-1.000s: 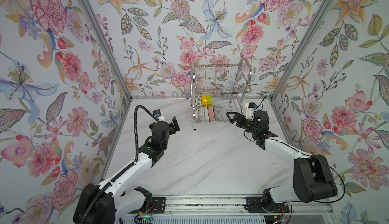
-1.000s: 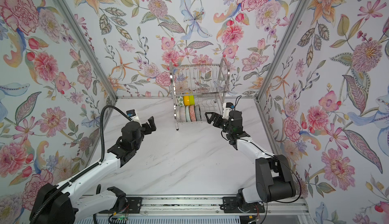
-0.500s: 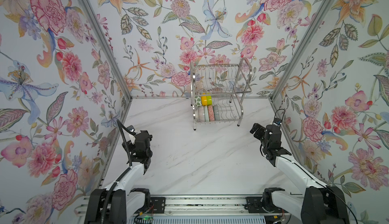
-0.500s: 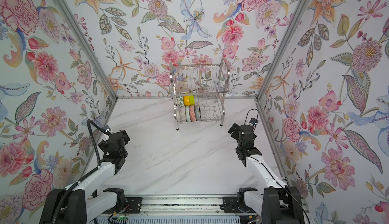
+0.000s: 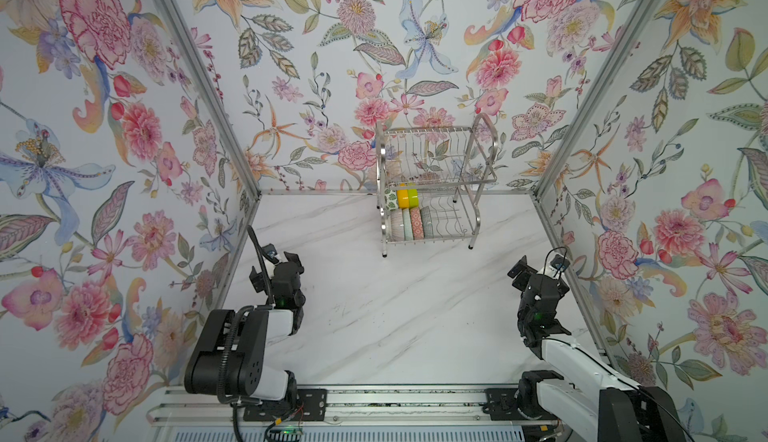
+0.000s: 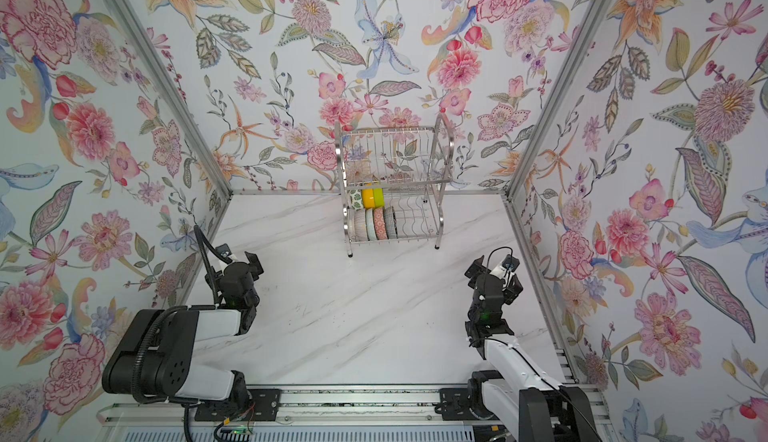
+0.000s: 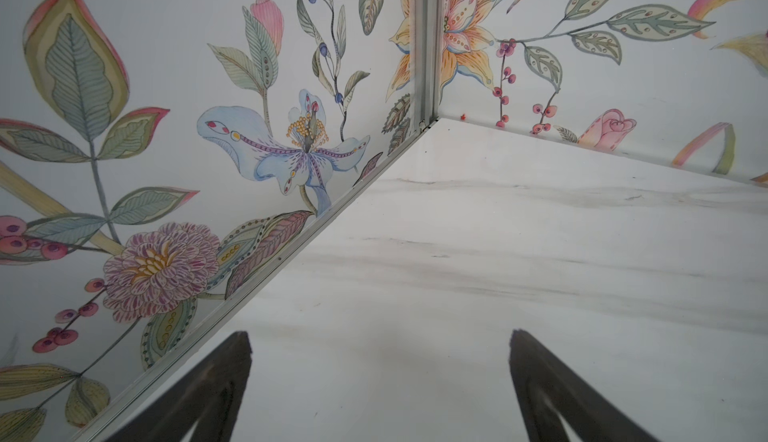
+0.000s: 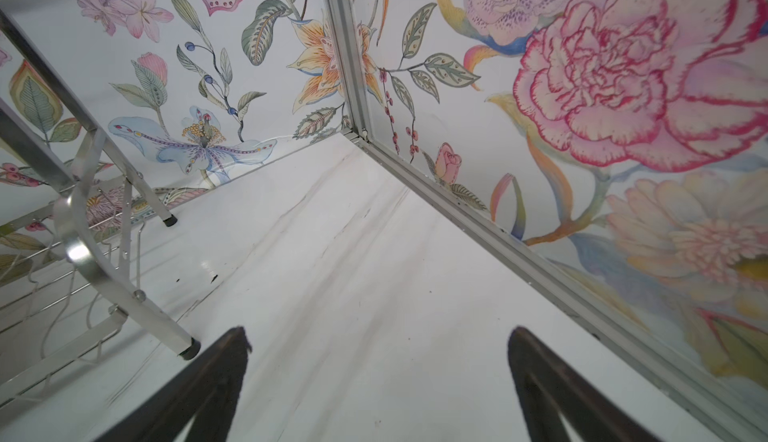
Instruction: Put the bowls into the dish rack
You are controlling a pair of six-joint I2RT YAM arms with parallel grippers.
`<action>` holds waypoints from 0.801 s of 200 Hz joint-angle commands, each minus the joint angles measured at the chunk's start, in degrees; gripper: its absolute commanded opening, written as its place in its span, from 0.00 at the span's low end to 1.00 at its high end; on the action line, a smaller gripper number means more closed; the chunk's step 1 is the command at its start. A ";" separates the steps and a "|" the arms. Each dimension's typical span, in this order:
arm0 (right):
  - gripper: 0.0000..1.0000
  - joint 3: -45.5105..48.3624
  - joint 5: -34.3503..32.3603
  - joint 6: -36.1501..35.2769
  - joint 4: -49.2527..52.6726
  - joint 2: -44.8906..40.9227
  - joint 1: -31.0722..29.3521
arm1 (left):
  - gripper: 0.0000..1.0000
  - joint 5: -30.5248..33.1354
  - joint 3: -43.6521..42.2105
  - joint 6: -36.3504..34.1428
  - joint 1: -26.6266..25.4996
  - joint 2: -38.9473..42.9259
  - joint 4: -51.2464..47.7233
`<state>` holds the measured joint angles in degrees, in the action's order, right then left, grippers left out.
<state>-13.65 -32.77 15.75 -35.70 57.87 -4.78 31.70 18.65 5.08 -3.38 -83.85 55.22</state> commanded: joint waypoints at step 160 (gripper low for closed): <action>0.99 6.30 10.31 -15.59 -32.82 17.59 -1.48 | 0.99 -13.77 -4.77 -8.13 -1.55 -7.19 17.13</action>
<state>-9.23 -26.02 4.21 -59.83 73.01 -4.60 19.00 11.64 -2.98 -5.58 -91.90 77.12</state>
